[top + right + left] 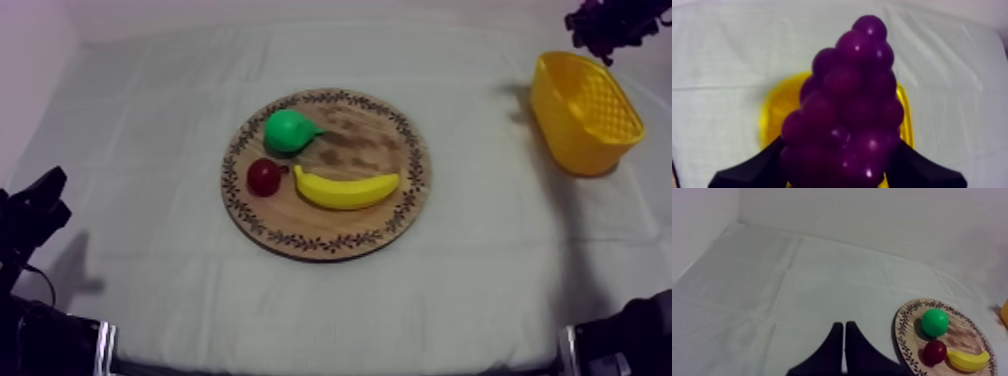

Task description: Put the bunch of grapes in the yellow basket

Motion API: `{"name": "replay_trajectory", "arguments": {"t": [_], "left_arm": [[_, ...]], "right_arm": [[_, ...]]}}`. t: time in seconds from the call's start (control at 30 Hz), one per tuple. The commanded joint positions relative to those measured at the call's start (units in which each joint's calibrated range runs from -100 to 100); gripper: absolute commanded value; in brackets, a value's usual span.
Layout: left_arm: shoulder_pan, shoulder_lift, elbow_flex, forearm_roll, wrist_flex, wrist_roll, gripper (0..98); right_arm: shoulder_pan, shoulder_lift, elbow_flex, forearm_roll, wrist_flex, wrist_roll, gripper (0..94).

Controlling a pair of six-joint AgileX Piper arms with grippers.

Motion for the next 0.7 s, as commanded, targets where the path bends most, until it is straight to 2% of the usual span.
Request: {"name": "replay_trajectory", "arguments": {"t": [0.0, 0.33, 0.5, 0.67], "left_arm": [[0.0, 0.0, 0.0, -0.02, 0.0, 0.0, 0.1], [0.0, 0.0, 0.0, -0.02, 0.0, 0.0, 0.1], [0.0, 0.0, 0.0, -0.02, 0.0, 0.0, 0.1], [0.0, 0.0, 0.0, -0.02, 0.0, 0.0, 0.1]], "right_arm": [[0.9, 1.0, 1.5, 0.8, -0.6, -1.2, 32.8], [2.9, 6.5, 6.2, 2.4, -3.7, -1.8, 33.0], [4.0, 8.5, 5.3, 0.4, -4.3, 0.6, 36.7], [4.7, 9.9, 4.2, -1.4, -5.2, 2.9, 47.7]]}}
